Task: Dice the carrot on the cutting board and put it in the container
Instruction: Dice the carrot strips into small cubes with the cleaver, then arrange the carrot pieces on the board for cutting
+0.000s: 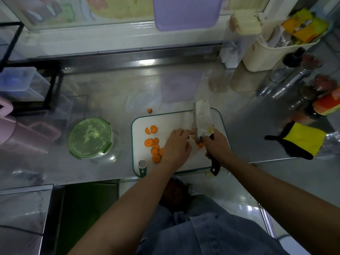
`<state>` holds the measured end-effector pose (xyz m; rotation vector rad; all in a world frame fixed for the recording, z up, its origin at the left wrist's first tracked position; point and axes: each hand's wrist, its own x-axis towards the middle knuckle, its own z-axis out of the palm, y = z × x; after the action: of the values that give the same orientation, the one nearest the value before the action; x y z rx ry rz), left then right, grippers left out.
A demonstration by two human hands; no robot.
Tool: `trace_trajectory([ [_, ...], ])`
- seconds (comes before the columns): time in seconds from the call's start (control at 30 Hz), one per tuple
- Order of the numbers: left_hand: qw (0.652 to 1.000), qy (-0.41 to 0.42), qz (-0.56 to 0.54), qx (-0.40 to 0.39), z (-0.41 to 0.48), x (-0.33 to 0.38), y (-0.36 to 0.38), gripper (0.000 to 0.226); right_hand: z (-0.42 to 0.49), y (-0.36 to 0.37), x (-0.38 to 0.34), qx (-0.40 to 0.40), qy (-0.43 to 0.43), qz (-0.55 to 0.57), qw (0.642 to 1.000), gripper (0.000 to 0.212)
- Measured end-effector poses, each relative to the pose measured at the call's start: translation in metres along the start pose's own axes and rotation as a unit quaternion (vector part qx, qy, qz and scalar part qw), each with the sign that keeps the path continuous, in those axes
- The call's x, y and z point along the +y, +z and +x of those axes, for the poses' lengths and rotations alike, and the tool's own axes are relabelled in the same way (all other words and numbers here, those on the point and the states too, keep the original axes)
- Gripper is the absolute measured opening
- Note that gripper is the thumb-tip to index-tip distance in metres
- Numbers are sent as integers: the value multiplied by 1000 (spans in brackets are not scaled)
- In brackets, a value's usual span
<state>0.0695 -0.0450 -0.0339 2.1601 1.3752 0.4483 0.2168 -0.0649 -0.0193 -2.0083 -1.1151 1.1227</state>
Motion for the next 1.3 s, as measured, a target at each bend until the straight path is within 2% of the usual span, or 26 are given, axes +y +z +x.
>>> trace_trajectory([
  [0.1, 999, 16, -6, -41, 13, 16, 10, 46, -1, -8, 1, -10, -10, 1, 1000, 18],
  [0.23, 995, 19, 55, -84, 26, 19, 17, 49, -1, -22, 3, -1, -8, 14, 1000, 22],
  [0.3, 994, -2, 69, -79, 29, 19, 17, 44, 1, -25, 4, -5, -2, 22, 1000, 20],
  [0.43, 995, 18, 79, -65, 31, 19, 17, 61, 7, -25, 1, -8, 20, 35, 999, 20],
  [0.5, 991, 17, 111, -74, 29, 18, 18, 61, 9, -23, -1, -9, 26, 43, 999, 9],
  [0.6, 989, -20, 130, -68, 28, 15, 16, 59, 7, -21, -4, -7, 25, 60, 998, 10],
  [0.73, 987, -5, 147, -65, 22, 9, 13, 66, 7, -19, -8, -4, 27, 77, 997, 8],
  [0.87, 996, 38, 78, 2, 18, 7, 7, 54, 11, -18, -9, 15, 30, 114, 993, 9],
  [0.93, 994, 60, 89, -2, 15, 3, 6, 43, 13, -18, -9, 25, 28, 122, 992, 8],
  [1.03, 994, 31, 99, -25, 10, -1, 6, 40, 13, -17, -10, 42, 15, 104, 994, 8],
  [1.13, 999, -15, 36, -1, 14, 0, 5, 34, 11, -17, -10, 59, -38, -7, 998, 11],
  [1.2, 995, -84, -55, 4, 20, 8, 0, 28, 8, -15, -7, 72, -85, -113, 987, 18],
  [1.23, 983, -127, -130, 1, 24, 13, -4, 30, 6, -12, -5, 83, -112, -164, 977, 19],
  [1.27, 956, -176, -233, -4, 27, 19, -9, 33, 3, -10, -1, 92, -141, -204, 964, 18],
  [1.3, 915, -220, -338, -11, 30, 26, -11, 33, 0, -8, 1, 97, -174, -231, 952, 16],
])
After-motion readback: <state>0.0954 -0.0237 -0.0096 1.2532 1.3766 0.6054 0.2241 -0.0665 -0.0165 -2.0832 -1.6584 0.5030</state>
